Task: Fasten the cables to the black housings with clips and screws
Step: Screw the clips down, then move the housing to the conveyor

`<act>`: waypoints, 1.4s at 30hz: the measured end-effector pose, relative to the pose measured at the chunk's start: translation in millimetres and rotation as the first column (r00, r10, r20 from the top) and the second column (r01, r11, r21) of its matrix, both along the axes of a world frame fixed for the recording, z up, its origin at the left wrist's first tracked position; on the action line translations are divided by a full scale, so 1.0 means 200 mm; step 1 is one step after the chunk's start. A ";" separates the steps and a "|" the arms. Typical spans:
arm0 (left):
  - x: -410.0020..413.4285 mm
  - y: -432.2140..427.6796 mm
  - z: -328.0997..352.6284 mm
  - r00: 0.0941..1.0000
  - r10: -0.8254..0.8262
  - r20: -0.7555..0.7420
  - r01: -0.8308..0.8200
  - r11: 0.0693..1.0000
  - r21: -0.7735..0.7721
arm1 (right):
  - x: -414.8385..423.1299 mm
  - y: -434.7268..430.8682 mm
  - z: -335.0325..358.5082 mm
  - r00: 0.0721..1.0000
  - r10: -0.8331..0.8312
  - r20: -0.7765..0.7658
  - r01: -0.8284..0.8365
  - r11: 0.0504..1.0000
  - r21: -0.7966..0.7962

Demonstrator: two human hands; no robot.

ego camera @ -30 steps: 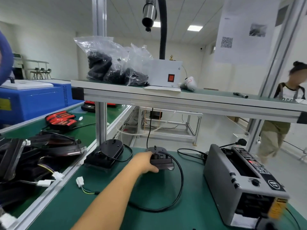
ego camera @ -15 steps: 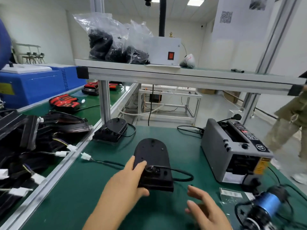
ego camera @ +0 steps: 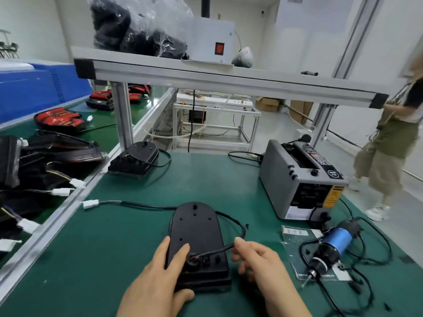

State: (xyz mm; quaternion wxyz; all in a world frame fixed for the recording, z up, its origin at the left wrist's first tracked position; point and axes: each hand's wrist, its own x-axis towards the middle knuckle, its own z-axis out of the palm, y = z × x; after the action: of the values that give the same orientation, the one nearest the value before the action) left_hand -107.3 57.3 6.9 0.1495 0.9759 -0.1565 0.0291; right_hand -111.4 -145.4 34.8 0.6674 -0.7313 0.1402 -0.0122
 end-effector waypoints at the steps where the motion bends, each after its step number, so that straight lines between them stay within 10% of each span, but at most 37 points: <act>1: 0.00 0.01 0.00 1.000 -0.007 0.014 0.007 1.000 -0.015 | 0.01 0.01 0.00 1.000 -0.011 -0.021 0.012 1.000 0.013; 14: -0.05 -0.09 0.06 0.906 -0.035 0.423 0.258 0.837 -0.482 | -0.03 -0.01 -0.04 0.981 0.137 -0.140 -0.131 0.990 0.047; 37: 0.07 -0.10 0.07 0.858 -0.128 0.498 0.362 0.838 -0.408 | -0.04 -0.05 -0.01 0.935 0.294 -0.200 -0.280 0.955 0.093; 42: 0.08 -0.11 0.07 0.854 -0.137 0.501 0.369 0.839 -0.400 | -0.02 -0.16 0.06 0.941 0.252 -0.227 -0.282 0.953 -0.109</act>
State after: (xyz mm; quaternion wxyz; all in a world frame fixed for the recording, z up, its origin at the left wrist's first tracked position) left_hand -91.7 36.3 20.2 0.3494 0.8424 -0.3058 0.2733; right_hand -115.8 -177.1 47.1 0.5912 -0.7857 0.1080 0.1462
